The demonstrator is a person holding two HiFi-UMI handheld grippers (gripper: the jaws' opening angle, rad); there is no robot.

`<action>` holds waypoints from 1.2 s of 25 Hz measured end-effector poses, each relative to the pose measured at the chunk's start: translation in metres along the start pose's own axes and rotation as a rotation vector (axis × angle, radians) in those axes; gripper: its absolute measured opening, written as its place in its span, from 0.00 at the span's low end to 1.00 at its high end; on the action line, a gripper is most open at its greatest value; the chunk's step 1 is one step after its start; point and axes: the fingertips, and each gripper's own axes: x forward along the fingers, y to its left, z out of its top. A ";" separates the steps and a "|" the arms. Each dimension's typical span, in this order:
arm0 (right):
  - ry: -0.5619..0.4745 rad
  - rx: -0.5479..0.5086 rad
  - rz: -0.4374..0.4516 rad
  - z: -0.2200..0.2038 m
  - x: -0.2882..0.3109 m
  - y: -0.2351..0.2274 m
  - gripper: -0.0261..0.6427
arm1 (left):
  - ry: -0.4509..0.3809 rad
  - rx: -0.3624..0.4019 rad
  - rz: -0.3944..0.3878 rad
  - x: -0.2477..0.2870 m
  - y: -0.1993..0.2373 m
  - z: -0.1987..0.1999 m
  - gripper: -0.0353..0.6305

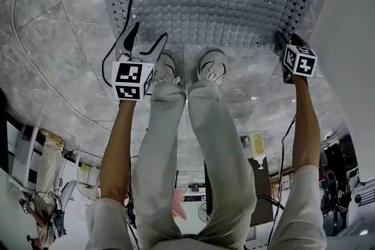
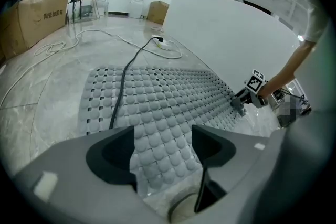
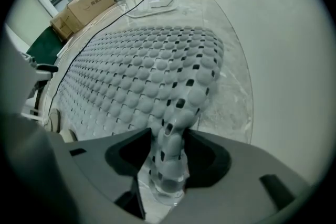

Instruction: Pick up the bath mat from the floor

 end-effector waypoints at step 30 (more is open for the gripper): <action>0.013 -0.052 0.064 0.001 0.001 0.016 0.20 | 0.184 -0.048 0.205 0.039 0.106 -0.017 0.71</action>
